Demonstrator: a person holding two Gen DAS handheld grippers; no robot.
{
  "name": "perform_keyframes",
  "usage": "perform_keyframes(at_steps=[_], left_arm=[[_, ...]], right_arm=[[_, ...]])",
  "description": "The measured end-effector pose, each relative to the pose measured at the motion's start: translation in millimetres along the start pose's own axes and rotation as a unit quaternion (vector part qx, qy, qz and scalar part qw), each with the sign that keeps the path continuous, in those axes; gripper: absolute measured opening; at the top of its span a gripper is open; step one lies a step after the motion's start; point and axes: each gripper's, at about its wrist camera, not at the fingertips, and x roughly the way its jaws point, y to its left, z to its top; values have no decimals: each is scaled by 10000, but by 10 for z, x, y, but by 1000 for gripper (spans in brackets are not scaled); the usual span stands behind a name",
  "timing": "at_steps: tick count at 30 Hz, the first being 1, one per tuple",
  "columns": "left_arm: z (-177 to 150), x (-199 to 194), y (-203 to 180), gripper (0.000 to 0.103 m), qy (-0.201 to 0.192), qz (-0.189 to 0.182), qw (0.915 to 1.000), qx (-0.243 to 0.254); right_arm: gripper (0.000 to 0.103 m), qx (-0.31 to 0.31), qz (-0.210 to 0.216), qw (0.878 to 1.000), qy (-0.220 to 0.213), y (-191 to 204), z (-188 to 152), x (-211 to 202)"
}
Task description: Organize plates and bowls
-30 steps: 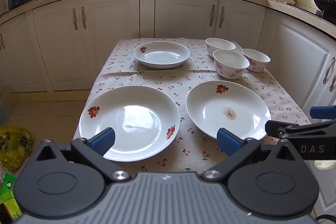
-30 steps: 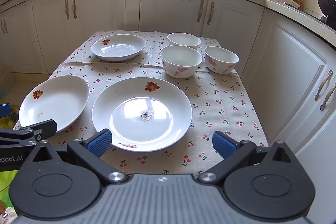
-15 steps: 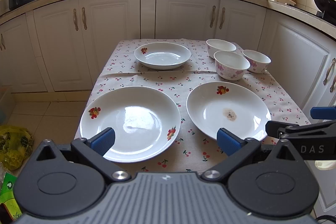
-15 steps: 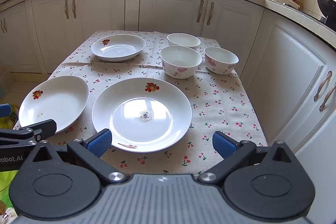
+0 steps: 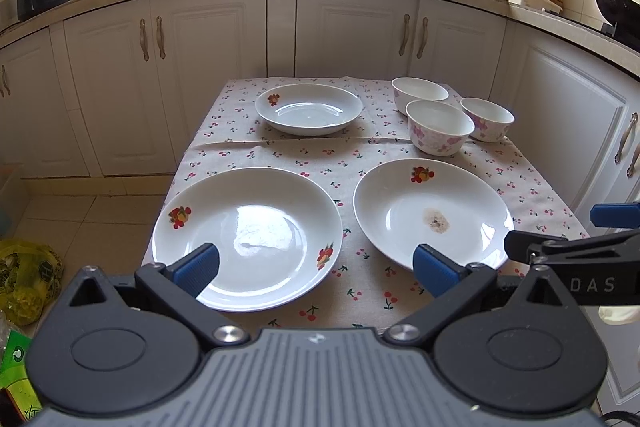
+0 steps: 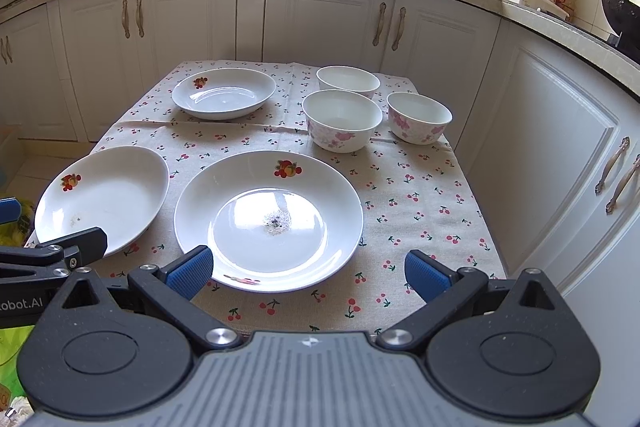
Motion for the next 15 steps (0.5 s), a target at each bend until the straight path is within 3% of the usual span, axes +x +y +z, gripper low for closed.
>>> perform_keyframes(at_steps=[15], left_arm=[[13,-44,-18,102,-73,-1,10000,2]], right_arm=[[103,-22,-58,10000,-65,12,6,-32]])
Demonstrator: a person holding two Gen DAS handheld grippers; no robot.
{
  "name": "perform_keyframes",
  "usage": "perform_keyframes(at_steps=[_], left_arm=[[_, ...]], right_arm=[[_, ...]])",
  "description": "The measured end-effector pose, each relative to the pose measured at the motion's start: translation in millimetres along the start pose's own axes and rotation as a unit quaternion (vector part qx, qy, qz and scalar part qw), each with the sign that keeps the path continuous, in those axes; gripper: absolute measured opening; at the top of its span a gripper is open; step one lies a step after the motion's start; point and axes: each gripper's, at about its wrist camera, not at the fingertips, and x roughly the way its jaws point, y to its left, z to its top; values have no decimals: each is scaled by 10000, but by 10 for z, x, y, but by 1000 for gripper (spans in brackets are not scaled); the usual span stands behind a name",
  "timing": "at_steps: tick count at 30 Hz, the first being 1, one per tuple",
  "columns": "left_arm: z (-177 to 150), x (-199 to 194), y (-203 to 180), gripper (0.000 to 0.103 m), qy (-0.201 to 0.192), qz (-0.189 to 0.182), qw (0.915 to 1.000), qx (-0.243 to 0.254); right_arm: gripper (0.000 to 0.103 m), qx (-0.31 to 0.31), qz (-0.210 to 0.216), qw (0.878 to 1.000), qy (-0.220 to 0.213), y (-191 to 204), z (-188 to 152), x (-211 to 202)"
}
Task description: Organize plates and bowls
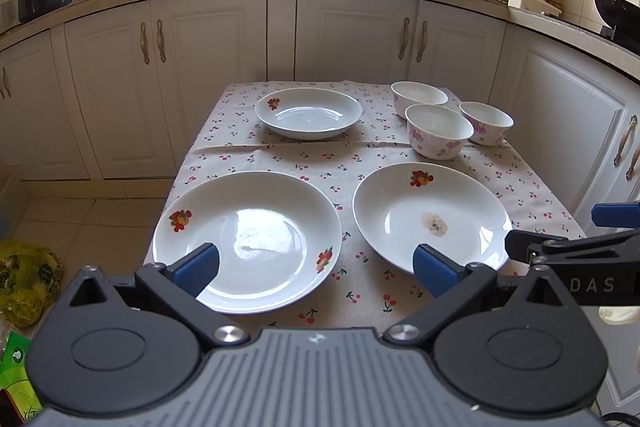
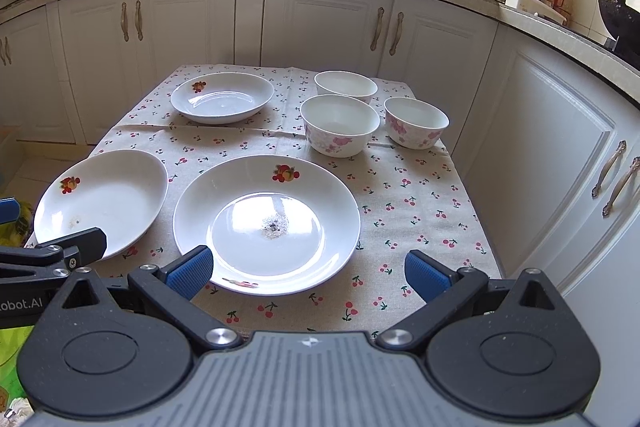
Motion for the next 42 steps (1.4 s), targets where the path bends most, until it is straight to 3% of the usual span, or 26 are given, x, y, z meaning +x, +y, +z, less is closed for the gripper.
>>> perform_keyframes(at_steps=[42], left_arm=[[-7,-2,-10,102,-68,-42,10000,4]], right_arm=[[103,-29,-76,9999,-61,-6,11,-31]])
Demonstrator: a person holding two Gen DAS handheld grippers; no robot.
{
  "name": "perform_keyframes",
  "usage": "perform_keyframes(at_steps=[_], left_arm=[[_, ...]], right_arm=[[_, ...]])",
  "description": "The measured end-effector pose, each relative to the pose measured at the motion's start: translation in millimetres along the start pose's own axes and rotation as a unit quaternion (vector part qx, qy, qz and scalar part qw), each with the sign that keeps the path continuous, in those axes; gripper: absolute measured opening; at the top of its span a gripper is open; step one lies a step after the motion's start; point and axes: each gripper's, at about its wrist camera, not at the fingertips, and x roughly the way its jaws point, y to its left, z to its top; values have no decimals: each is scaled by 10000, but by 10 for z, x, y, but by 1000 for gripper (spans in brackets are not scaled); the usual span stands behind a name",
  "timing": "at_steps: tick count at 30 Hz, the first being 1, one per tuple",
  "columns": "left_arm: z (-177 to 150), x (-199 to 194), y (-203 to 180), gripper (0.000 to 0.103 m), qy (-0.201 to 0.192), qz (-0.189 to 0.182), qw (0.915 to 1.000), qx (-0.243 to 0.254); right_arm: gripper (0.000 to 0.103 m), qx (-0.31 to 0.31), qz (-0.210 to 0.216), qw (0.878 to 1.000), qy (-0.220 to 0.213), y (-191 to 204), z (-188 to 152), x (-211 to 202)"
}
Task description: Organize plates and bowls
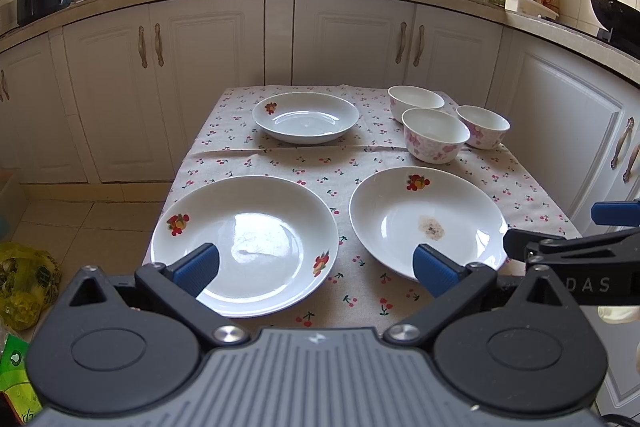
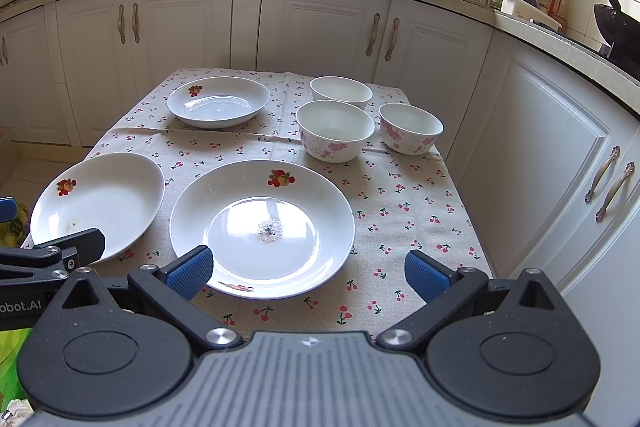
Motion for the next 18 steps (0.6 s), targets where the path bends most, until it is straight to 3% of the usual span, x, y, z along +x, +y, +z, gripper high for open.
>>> perform_keyframes(at_steps=[18], left_arm=[[6,55,83,102,-126,-102,9998,86]], right_arm=[[103,-213,-24,9997,-154,74,76,45]])
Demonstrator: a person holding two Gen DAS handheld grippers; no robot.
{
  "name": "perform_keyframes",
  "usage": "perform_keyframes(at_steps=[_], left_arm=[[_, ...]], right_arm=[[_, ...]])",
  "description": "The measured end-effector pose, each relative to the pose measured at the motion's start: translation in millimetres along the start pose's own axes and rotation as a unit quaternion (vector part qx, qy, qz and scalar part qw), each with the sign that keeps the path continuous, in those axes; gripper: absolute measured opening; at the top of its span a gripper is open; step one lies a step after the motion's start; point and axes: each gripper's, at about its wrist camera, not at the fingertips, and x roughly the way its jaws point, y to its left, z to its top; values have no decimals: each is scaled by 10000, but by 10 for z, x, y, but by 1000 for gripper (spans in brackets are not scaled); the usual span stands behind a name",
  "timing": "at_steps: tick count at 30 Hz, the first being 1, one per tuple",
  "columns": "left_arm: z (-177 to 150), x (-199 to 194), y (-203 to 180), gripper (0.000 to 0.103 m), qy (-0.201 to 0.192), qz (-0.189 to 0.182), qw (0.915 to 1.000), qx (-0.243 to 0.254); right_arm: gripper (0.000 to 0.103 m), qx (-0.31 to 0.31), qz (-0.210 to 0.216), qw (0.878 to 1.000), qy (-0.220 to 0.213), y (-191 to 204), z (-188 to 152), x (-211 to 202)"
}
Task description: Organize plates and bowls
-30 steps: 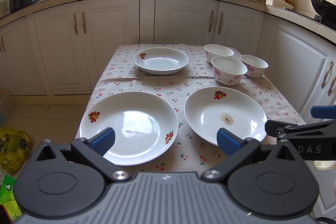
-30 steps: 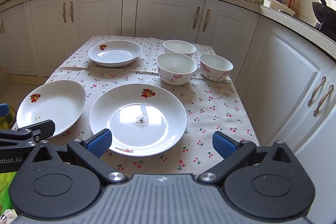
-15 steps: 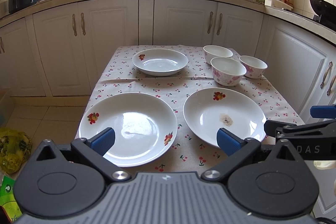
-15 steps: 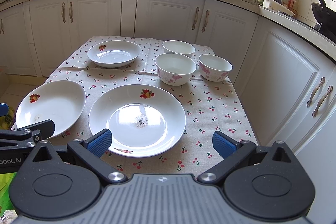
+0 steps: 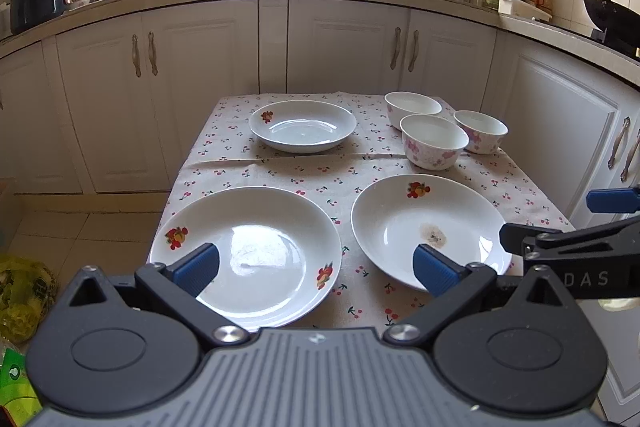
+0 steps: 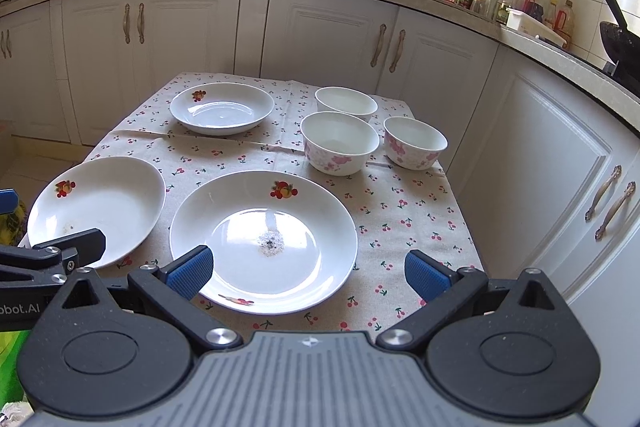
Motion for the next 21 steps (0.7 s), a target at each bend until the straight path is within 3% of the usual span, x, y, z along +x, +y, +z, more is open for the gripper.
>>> perform_keyframes(at_steps=[15,18,21], left_arm=[[48,146,154,102,-153,-181,9994,249],[26,159,212,102,-295,-343,9980,437],[7,193,252,102,-347,-258,9967,690]], right_arm=[[103,-99,292,9984,-466,-93,305,54],[103,-43,449,9977,-500,-127,361,96],[103,-27,574,9970,-525,-138,397,167]])
